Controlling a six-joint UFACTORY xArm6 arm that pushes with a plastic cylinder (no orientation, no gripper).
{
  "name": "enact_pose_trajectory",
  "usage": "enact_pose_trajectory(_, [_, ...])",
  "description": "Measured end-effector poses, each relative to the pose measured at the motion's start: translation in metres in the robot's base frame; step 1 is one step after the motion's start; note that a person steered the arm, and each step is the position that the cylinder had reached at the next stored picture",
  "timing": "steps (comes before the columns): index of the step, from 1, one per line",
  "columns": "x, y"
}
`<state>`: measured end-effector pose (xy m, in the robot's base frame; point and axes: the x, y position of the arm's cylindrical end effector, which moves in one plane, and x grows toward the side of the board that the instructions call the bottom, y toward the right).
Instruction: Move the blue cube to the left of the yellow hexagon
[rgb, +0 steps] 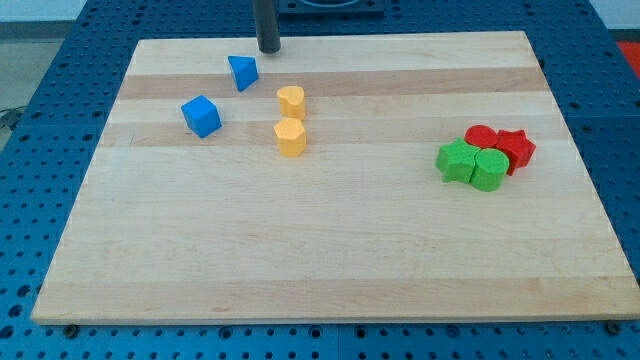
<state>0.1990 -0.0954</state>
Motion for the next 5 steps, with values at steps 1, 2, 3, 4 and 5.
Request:
enact_pose_trajectory(1, [0.001, -0.024])
enact_pose_trajectory(2, [0.003, -0.048])
enact_pose_trajectory(3, [0.031, -0.077])
enact_pose_trajectory(4, [0.093, -0.085])
enact_pose_trajectory(5, [0.167, -0.085])
